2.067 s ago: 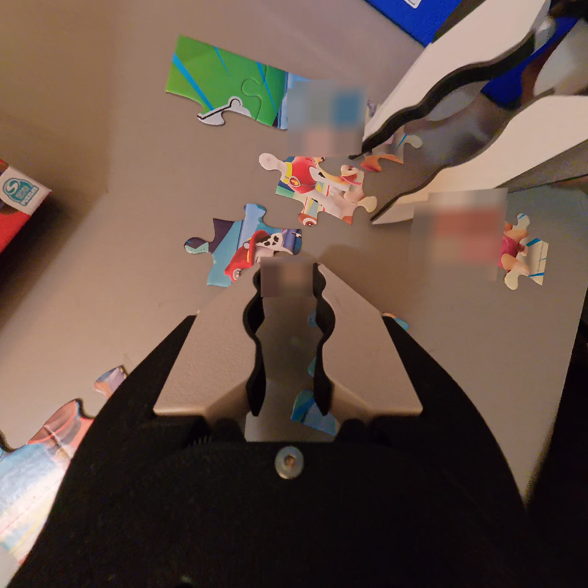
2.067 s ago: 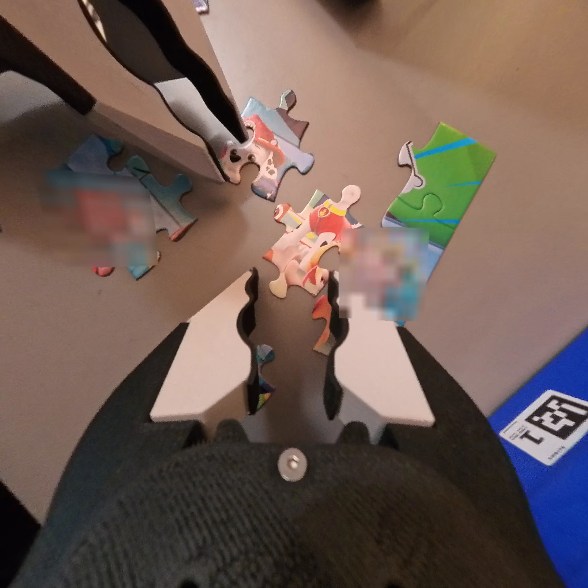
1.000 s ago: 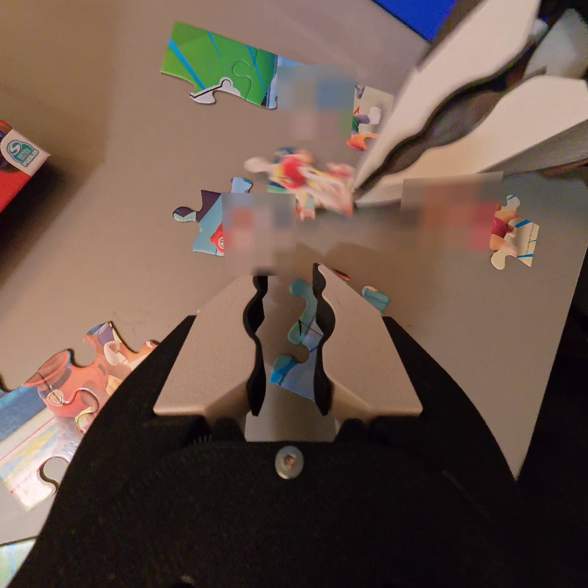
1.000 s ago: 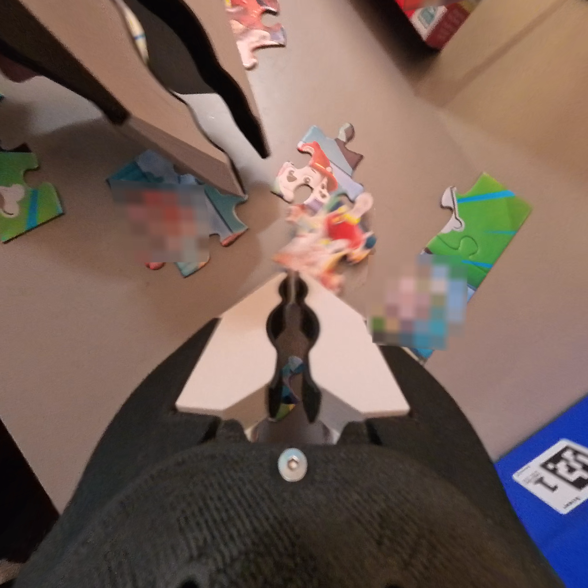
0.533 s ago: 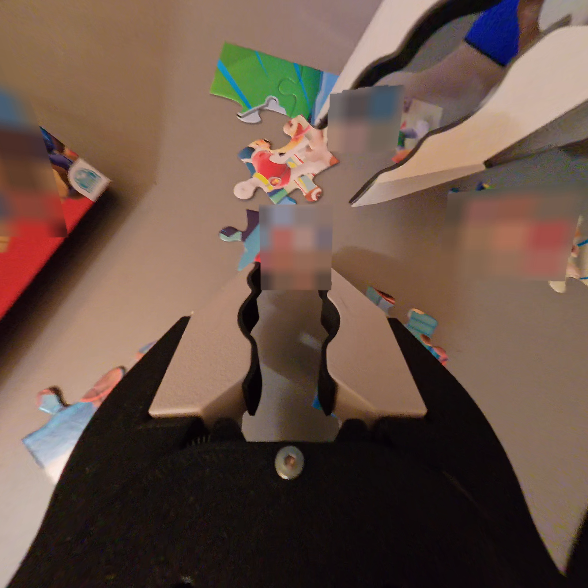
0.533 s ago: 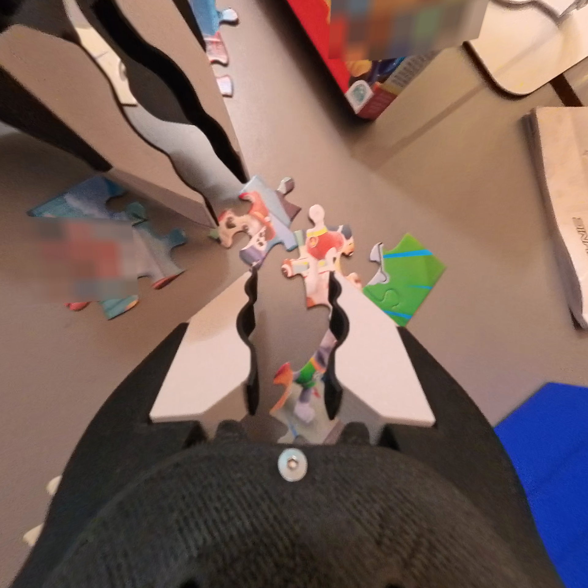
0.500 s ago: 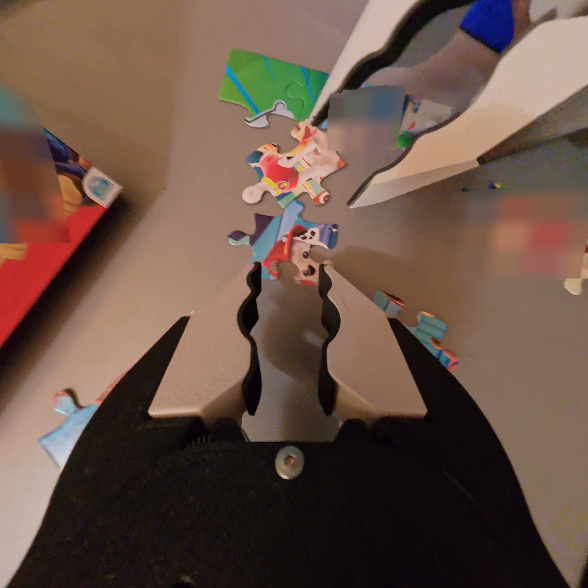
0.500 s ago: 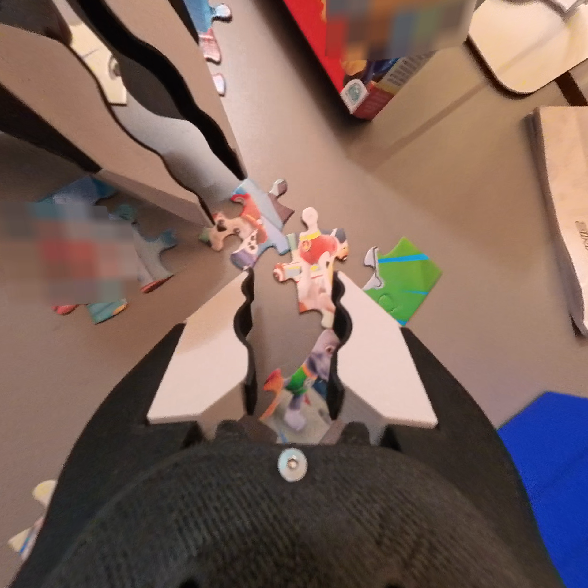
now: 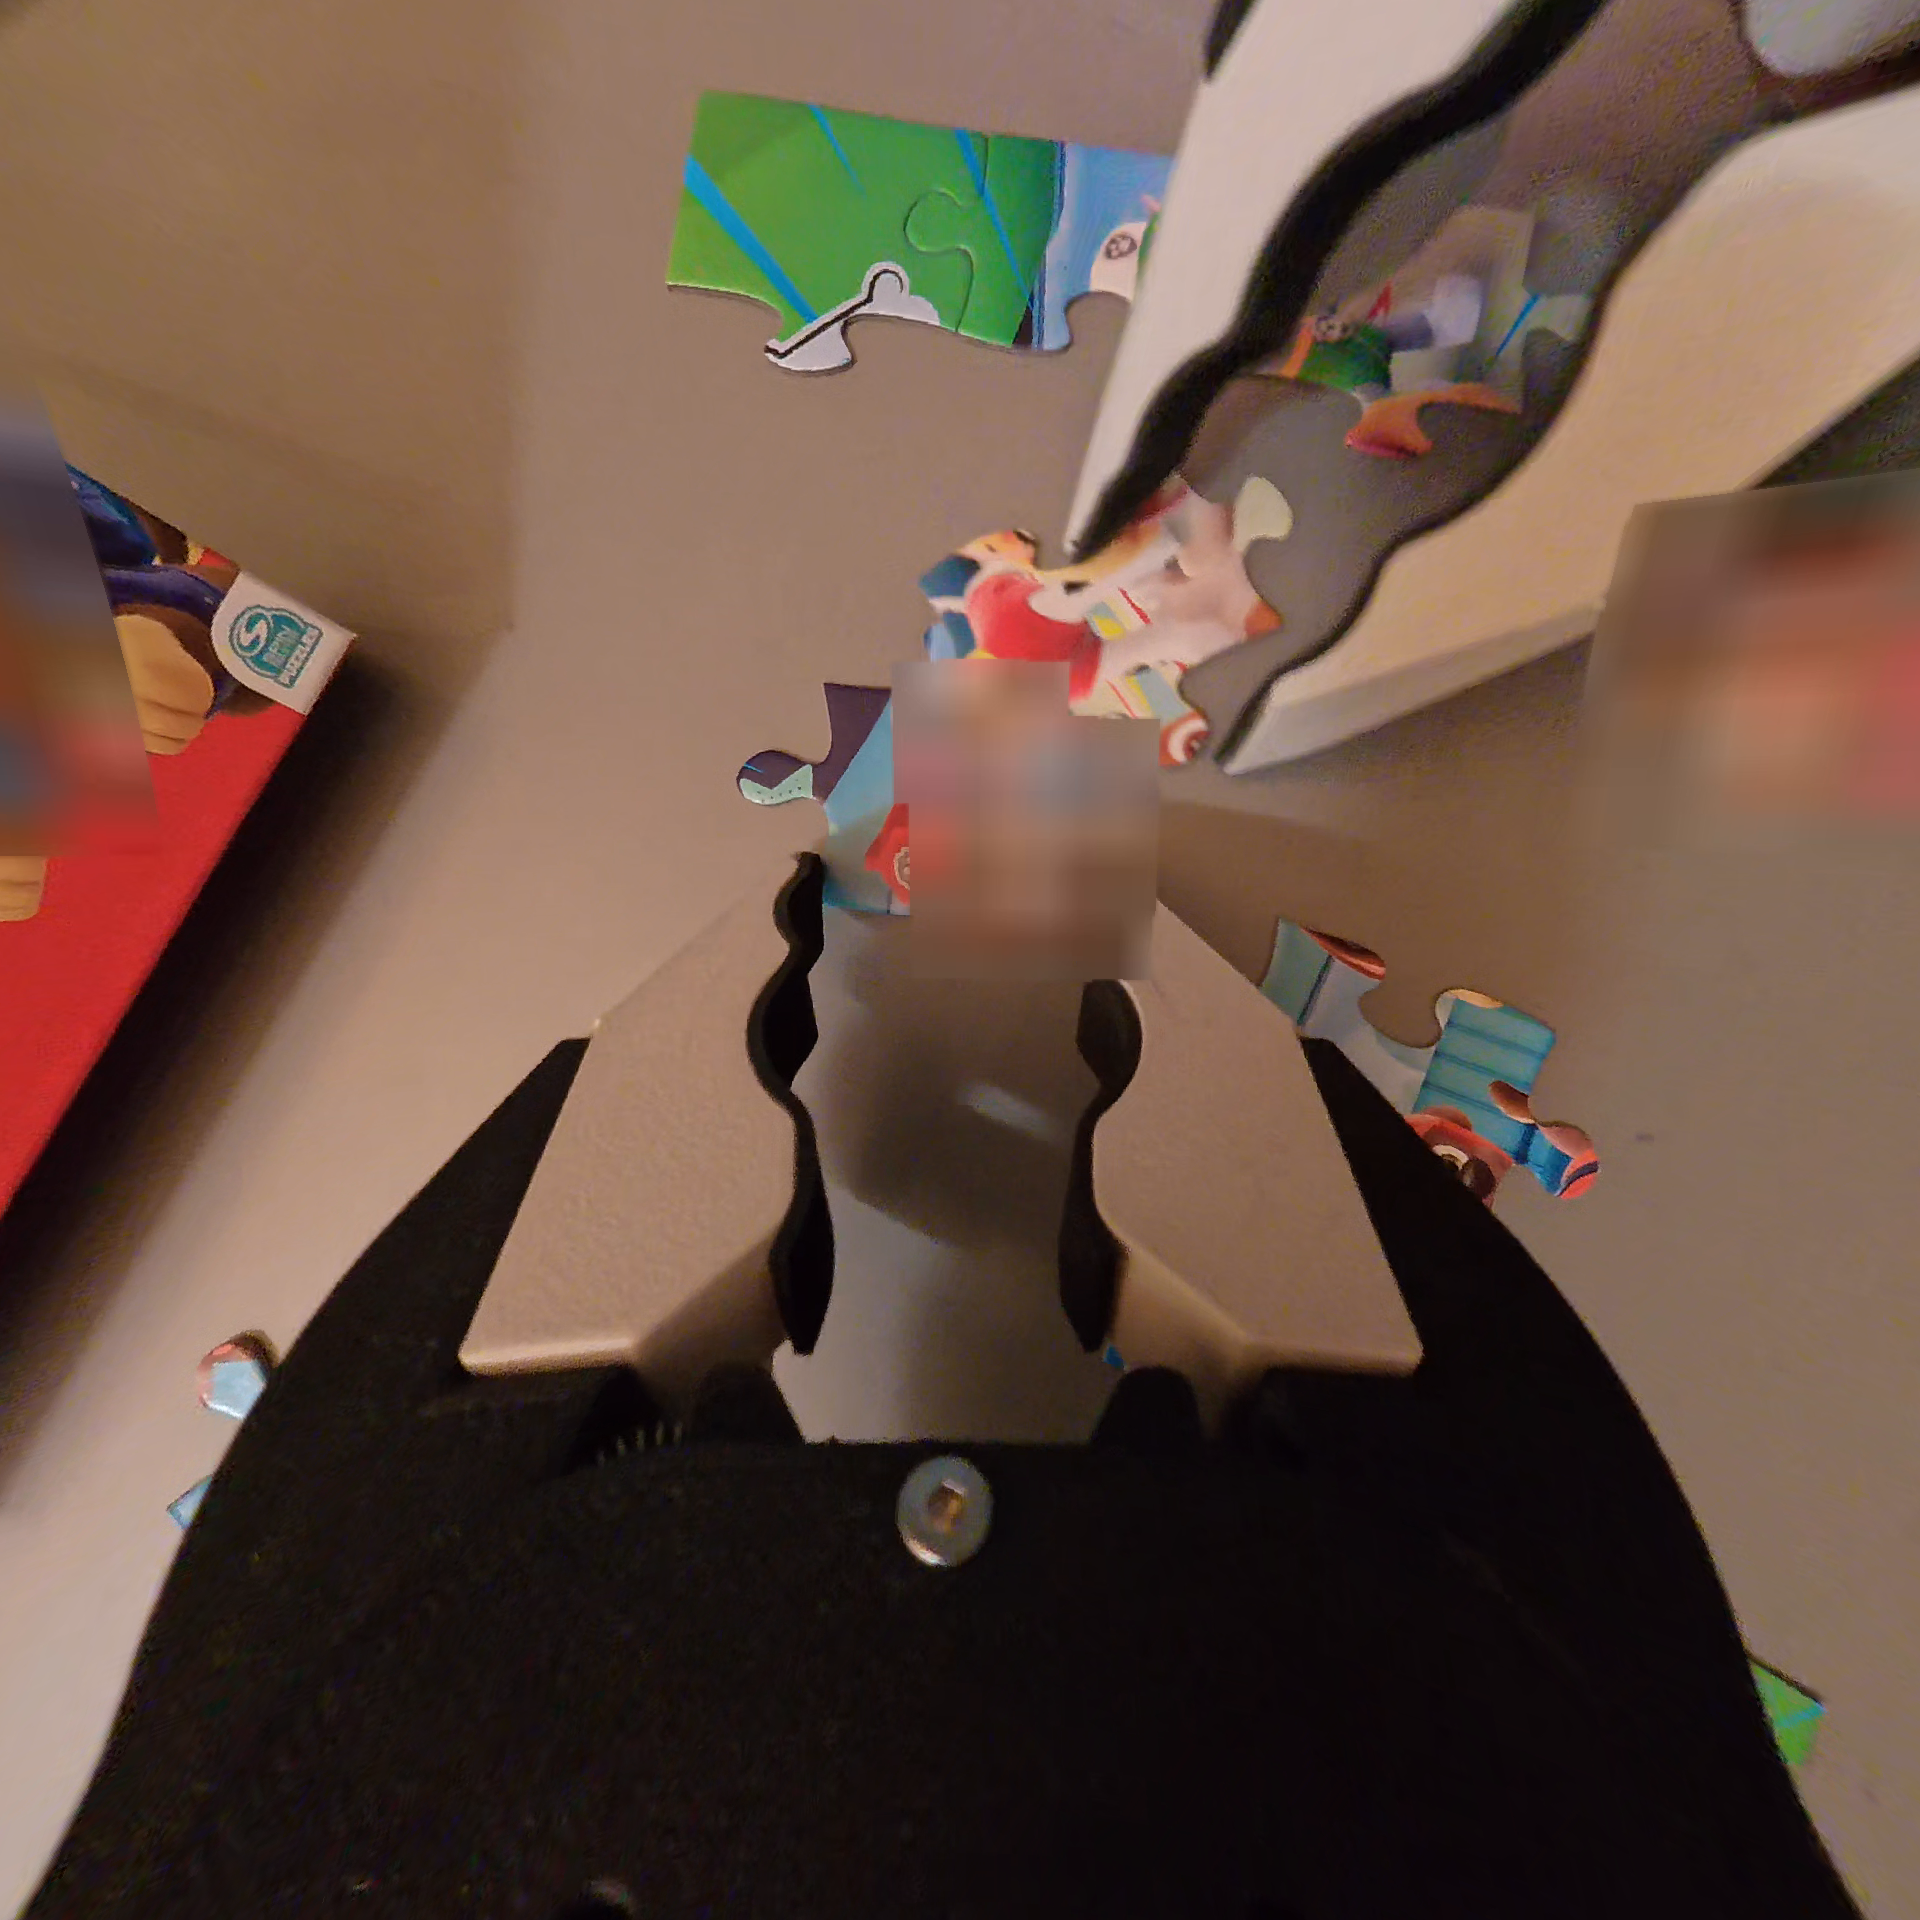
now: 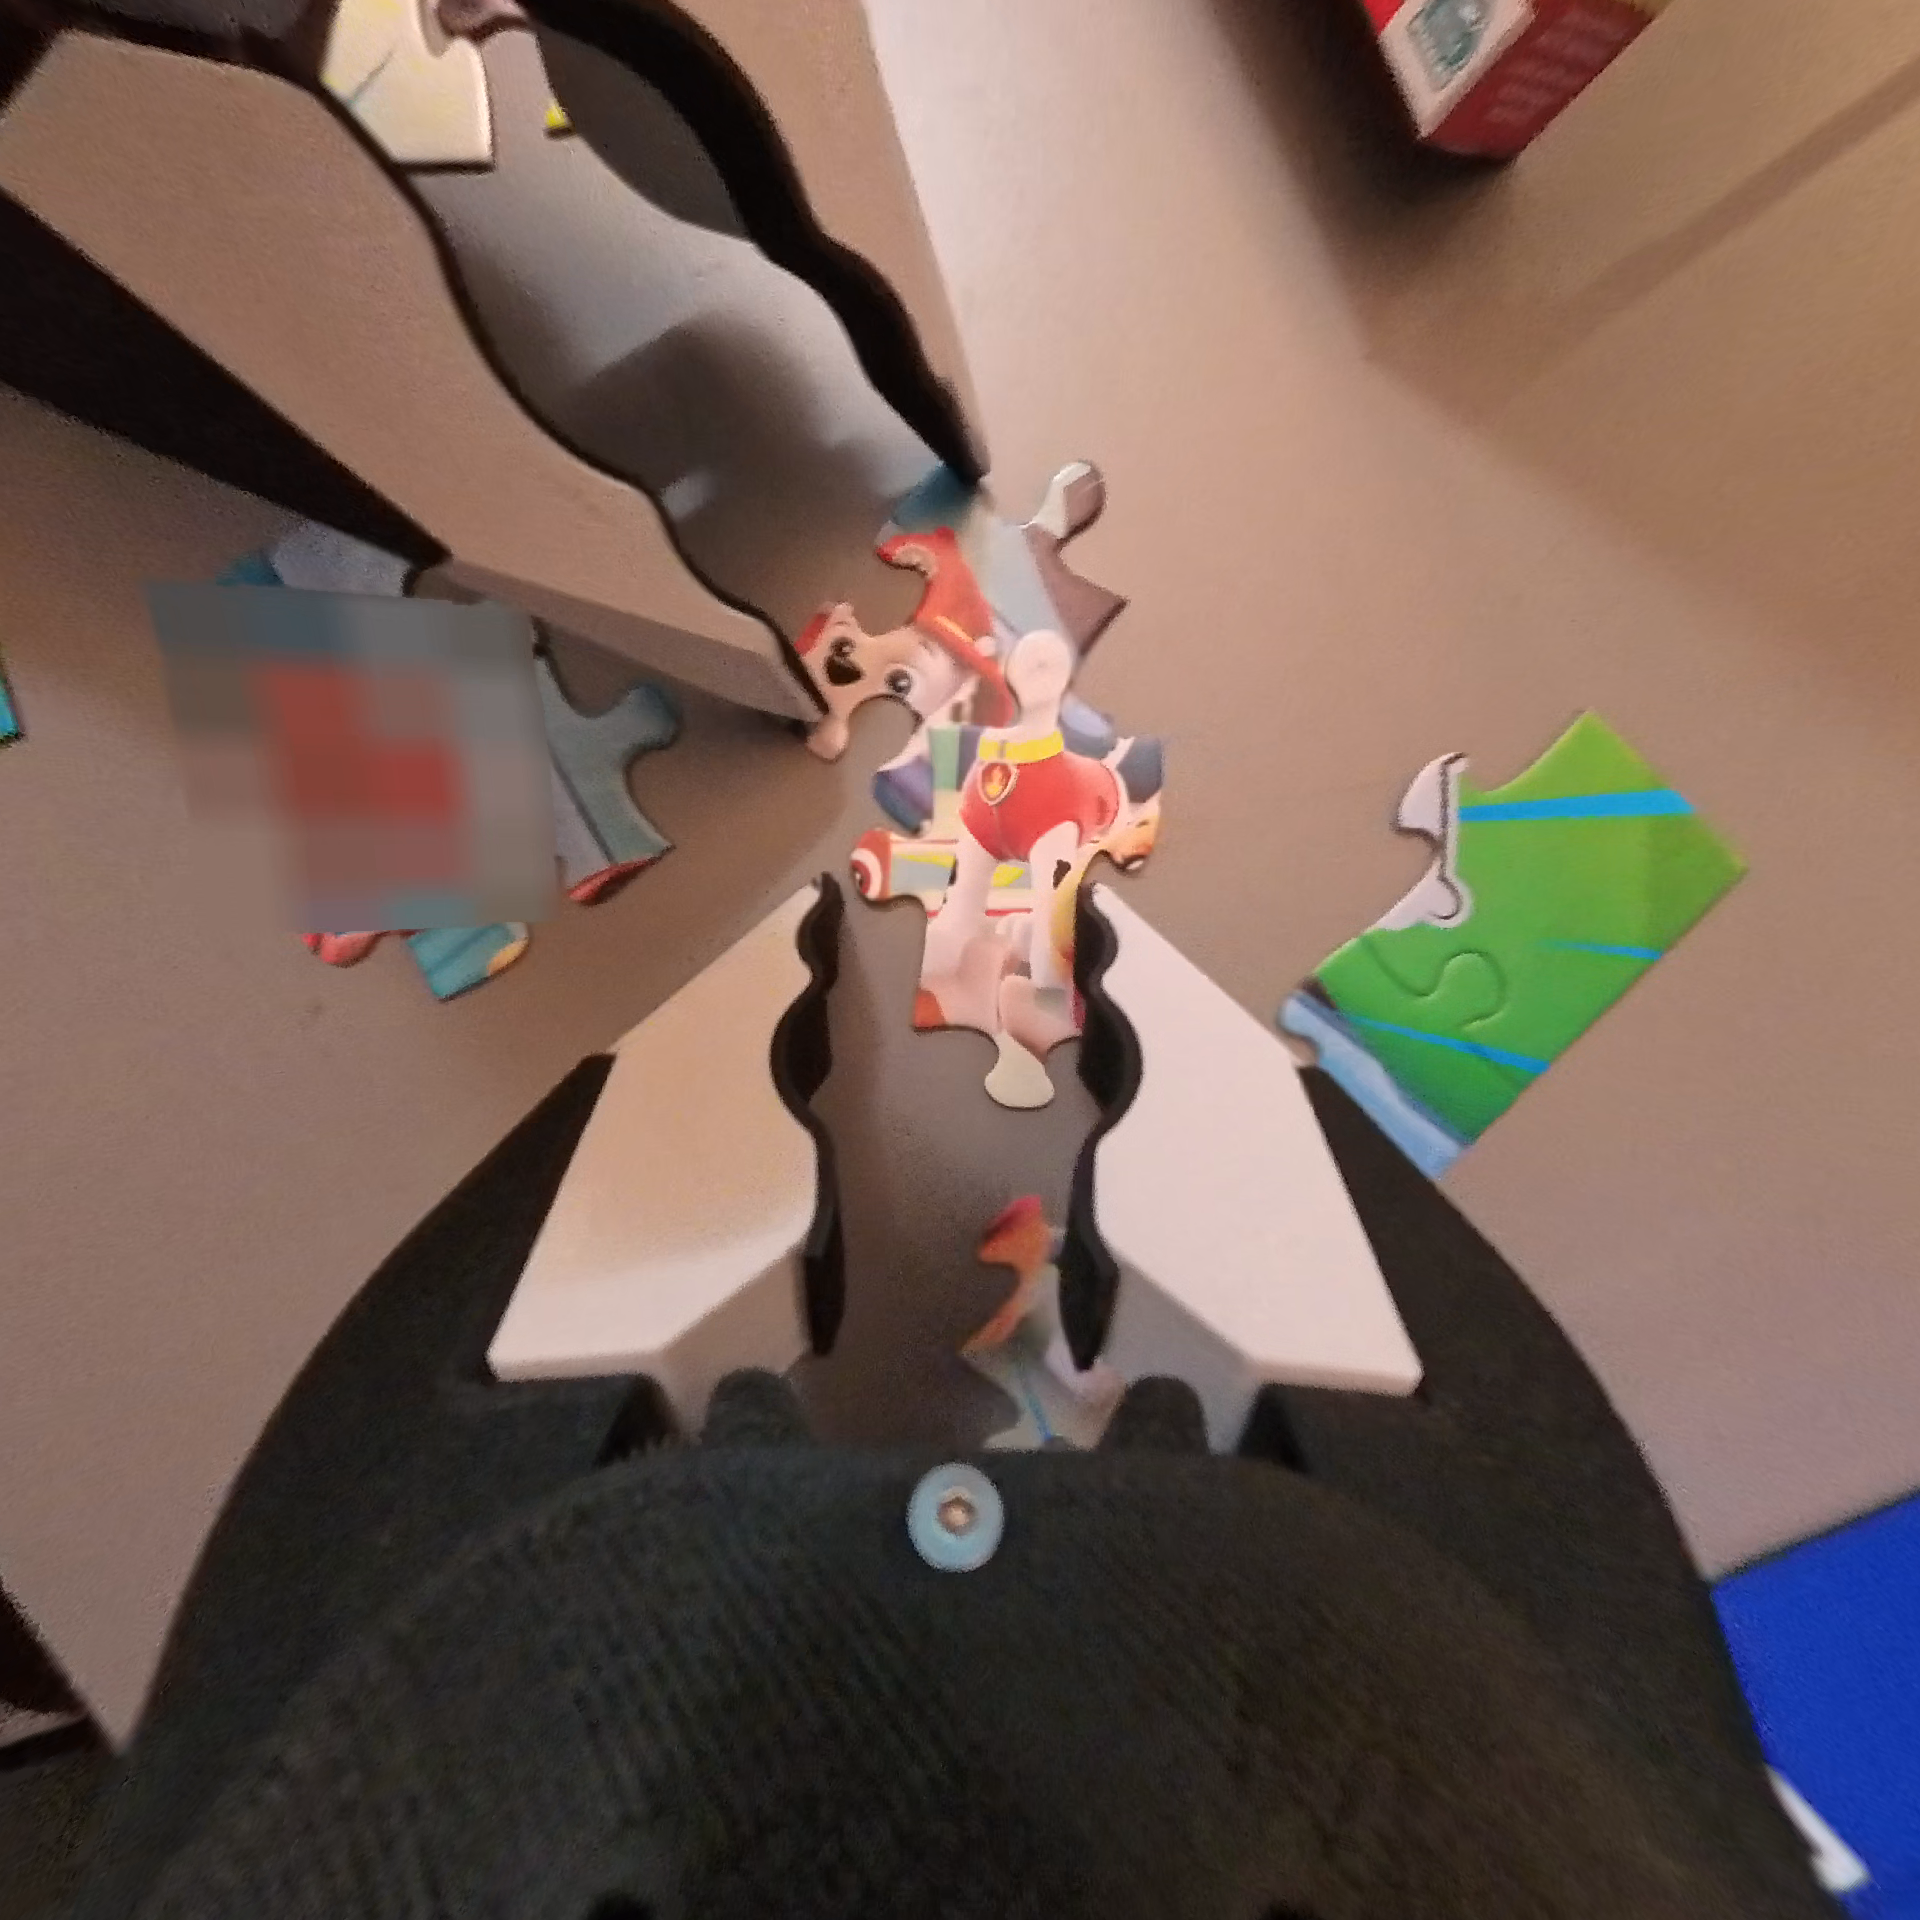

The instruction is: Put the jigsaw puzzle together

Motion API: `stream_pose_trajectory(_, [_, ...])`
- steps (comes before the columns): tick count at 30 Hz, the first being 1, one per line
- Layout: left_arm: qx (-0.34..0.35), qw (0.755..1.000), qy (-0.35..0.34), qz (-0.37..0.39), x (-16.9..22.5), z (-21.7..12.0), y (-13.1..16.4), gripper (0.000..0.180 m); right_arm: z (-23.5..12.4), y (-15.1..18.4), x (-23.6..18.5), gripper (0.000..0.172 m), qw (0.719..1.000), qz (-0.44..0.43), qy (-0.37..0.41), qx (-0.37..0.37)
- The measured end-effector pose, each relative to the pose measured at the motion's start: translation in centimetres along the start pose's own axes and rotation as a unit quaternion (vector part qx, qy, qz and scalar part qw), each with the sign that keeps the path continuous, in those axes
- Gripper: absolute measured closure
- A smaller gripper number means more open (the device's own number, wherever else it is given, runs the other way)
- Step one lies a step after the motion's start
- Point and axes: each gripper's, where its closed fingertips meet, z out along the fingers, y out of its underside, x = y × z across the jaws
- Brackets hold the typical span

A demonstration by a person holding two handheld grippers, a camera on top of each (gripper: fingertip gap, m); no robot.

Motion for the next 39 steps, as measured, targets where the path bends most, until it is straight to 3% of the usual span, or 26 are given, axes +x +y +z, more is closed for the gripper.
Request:
stream_pose_trajectory(11, [-0.001, 1.0, -0.01, -0.012, 0.0, -0.3, 0.2, 0.133, -0.4, 0.3, -3.4, 0.123, 0.996, 0.086, -0.008, 0.011])
stream_pose_trajectory(30, [-0.001, 1.0, -0.015, -0.007, 0.4, -0.7, 1.0, 0.135, -0.9, 0.6, -5.1, 0.121, 0.995, 0.096, -0.011, 0.01])
stream_pose_trajectory(35, [0.0, 1.0, -0.014, -0.007, 0.4, -0.7, 1.0, 0.135, -1.5, -1.8, -3.2, 0.133, 0.994, 0.085, 0.014, 0.071])
stream_pose_trajectory(39, [-0.001, 1.0, -0.014, -0.006, 0.5, -0.6, 0.9, 0.136, -0.5, -1.2, -1.5, 0.144, 0.993, 0.095, 0.035, 0.055])
